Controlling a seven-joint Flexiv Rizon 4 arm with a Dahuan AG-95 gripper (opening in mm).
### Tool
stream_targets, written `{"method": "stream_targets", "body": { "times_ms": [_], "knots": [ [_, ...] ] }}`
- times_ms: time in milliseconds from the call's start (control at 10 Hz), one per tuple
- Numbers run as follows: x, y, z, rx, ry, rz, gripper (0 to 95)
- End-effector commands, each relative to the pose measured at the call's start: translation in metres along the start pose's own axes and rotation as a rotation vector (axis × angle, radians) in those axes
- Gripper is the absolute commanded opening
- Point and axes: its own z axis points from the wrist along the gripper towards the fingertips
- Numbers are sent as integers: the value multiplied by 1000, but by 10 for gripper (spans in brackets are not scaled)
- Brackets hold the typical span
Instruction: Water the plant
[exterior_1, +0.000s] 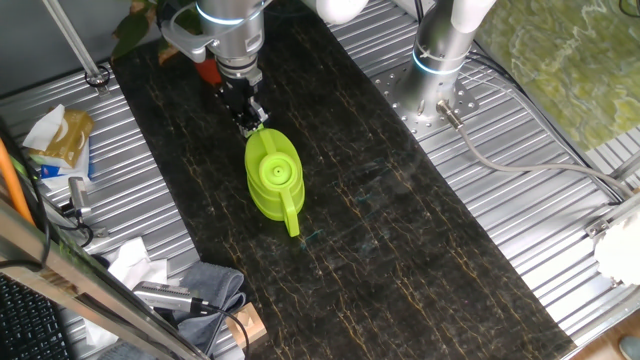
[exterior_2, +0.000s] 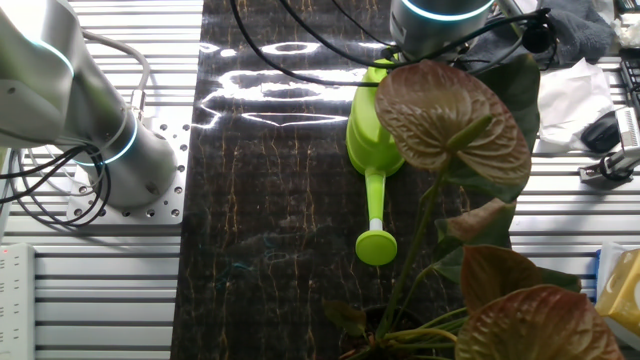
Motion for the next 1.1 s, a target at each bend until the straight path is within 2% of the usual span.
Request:
{"method": "stream_targets", "body": {
  "times_ms": [100, 1100],
  "knots": [
    [-1, 0, 0, -1, 1, 2, 0],
    [-3, 1, -2, -1, 2, 4, 0]
  ]
}}
